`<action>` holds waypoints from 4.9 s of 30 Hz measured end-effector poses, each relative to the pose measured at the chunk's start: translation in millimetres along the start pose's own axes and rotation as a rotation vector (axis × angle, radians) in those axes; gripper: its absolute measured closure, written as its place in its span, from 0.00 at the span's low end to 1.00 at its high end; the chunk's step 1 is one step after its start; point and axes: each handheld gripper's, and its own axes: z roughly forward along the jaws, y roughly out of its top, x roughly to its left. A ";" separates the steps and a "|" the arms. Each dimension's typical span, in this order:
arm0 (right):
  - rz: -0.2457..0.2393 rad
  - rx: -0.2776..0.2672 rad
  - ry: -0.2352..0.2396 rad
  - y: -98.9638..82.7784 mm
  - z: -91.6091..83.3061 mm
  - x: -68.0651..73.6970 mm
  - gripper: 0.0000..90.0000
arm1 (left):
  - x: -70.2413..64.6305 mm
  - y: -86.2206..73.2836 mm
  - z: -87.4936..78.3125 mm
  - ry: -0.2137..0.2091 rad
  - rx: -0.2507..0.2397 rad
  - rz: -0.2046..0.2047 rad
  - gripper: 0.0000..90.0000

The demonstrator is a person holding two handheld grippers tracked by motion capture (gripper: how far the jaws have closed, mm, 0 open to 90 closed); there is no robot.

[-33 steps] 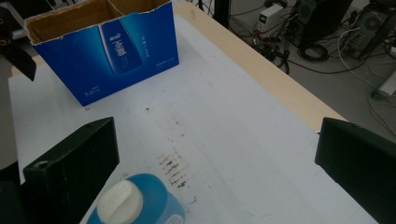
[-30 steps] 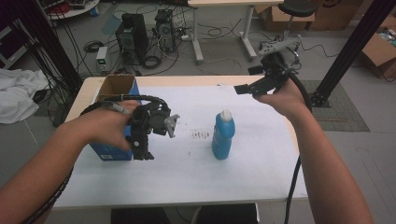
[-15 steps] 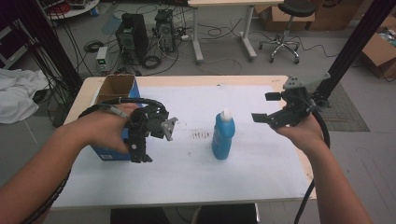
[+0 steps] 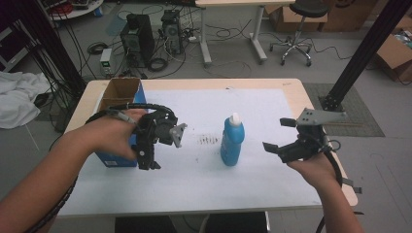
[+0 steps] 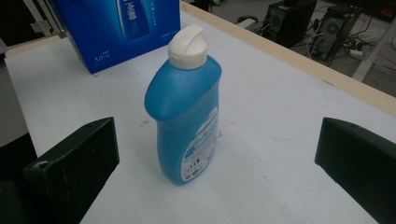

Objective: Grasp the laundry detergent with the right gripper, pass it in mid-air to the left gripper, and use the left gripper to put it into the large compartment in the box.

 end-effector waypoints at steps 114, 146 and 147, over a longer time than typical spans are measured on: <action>0.175 -0.148 -0.394 -65.6 162.6 73.5 0.18 | -5.8 -17.1 -1.1 0.001 0.009 -0.034 0.00; 0.183 -0.152 -0.443 -67.3 162.3 74.2 0.35 | -5.7 -15.1 -0.1 0.000 0.010 -0.040 0.00; 0.183 -0.152 -0.443 -67.5 162.6 74.0 0.35 | -5.6 -15.1 -0.2 0.001 0.009 -0.038 0.00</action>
